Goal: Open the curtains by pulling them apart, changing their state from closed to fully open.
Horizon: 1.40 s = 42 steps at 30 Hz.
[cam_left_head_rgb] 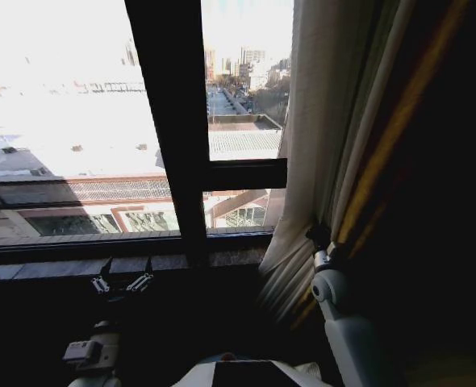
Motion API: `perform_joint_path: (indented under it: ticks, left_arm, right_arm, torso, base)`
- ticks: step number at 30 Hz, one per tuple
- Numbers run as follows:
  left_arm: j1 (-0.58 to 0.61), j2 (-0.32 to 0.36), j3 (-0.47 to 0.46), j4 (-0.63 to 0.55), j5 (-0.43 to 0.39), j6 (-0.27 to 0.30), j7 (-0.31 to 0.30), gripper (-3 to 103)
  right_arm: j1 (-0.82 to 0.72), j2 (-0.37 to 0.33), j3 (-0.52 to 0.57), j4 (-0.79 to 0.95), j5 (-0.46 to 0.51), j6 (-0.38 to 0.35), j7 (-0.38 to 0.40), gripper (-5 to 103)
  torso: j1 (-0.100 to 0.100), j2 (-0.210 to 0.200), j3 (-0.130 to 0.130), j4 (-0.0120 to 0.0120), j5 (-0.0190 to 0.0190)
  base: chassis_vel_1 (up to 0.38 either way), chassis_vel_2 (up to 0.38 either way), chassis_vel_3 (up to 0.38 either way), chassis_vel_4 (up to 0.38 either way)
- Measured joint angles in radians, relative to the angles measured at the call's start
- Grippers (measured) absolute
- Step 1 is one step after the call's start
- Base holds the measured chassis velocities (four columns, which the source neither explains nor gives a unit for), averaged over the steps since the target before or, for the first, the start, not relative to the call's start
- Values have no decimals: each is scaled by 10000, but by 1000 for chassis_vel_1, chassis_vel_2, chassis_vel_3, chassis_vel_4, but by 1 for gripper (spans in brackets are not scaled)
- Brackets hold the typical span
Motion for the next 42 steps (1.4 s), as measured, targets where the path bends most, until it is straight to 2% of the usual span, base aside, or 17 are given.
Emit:
perform_joint_path:
  ticks: [2, 3, 4, 6, 8, 12, 14, 15, 16, 17, 18, 20, 23, 25, 28, 32, 42]
  left_arm:
    - [-6, 0, -12, 4, -16, -3, 1, 100]
    - [-16, 0, -25, 4, -33, -4, 0, 100]
    - [-16, 0, -25, 4, -33, -4, 0, 100]
    - [-42, 1, -62, 4, -79, -4, 1, 100]
    - [-46, 3, -69, 5, -92, -1, 1, 100]
    - [-117, 6, -89, 16, -306, 110, 18, 100]
    - [-131, 7, -99, 15, -353, 156, 23, 100]
    - [-152, 12, -124, 16, -459, 240, 28, 100]
    - [-152, 12, -124, 16, -459, 240, 28, 100]
    - [-165, 43, -163, 1, -633, 346, 31, 100]
    - [-166, 59, -187, -26, -726, 404, 31, 100]
    - [-197, 58, -284, -143, -966, 546, 30, 100]
    - [-276, 32, -350, -196, -1064, 649, 22, 100]
    - [-398, 19, -399, -200, -1072, 733, 14, 100]
    - [-419, 37, -427, -211, -1006, 806, 15, 100]
    - [-441, 274, -605, -318, -958, 954, 15, 100]
    - [-1202, 319, -670, -252, -983, 1636, 13, 100]
  right_arm:
    - [-432, -118, -280, 607, -48, -111, -490, 13]
    - [-586, -159, -381, 777, -72, -127, -566, 18]
    - [-586, -159, -381, 777, -72, -127, -566, 18]
    - [-1205, -290, -672, 1419, -234, -174, -701, 28]
    - [-1381, -322, -736, 1589, -266, -191, -707, 28]
    - [-2879, -389, -969, 2589, -457, -296, -682, 51]
    - [-3078, -368, -977, 2701, -508, -296, -661, 51]
    - [-3444, -314, -973, 2921, -607, -296, -596, 56]
    - [-3444, -314, -973, 2921, -607, -296, -596, 56]
    - [-3850, -255, -910, 3258, -686, -295, -484, 67]
    - [-4028, -242, -850, 3433, -703, -287, -437, 67]
    - [-4497, -263, -680, 3966, -711, -185, -408, 78]
    - [-4684, -282, -576, 4203, -718, -56, -512, 84]
    - [-4736, -243, -532, 4255, -772, 174, -719, 94]
    - [-4740, -93, -532, 4233, -941, 291, -965, 100]
    - [-4869, 0, -536, 4263, -1172, 340, -1104, 100]
    - [-4849, -62, -543, 4184, -1353, 403, -870, 100]
  torso:
    - [0, 1, 0, 0, -1]
    - [1, 0, 0, 0, -1]
    - [1, 0, 0, 0, -1]
    - [0, 1, -1, 0, -3]
    - [1, 1, -1, 0, -3]
    - [1, 1, -1, -1, -1]
    - [0, 1, -1, -1, -1]
    - [0, 1, -2, -1, 0]
    - [0, 1, -2, -1, 0]
    - [0, 1, -2, -1, 0]
    - [0, 2, -2, 0, 0]
    - [-1, 1, -2, 1, -2]
    - [-1, 2, -2, 0, -3]
    - [-1, 1, -2, 1, 0]
    - [0, 2, -1, 2, 0]
    - [0, 1, -1, 1, 0]
    - [0, 1, 0, 0, 0]
  base:
    - [0, 0, 0, 0]
    - [0, 0, 0, 0]
    - [0, 0, 0, 0]
    - [0, 0, 0, 0]
    - [0, 0, 0, 0]
    - [0, 0, 0, 0]
    - [0, 0, 0, 0]
    - [0, 0, 0, 0]
    - [0, 0, 0, 0]
    - [0, 0, 0, 0]
    - [0, 0, 0, 0]
    - [0, 0, 0, 0]
    - [0, 0, 0, 0]
    - [0, 0, 0, 0]
    - [0, 0, 0, 0]
    - [0, 0, 0, 0]
    - [12, 13, -10, -11]
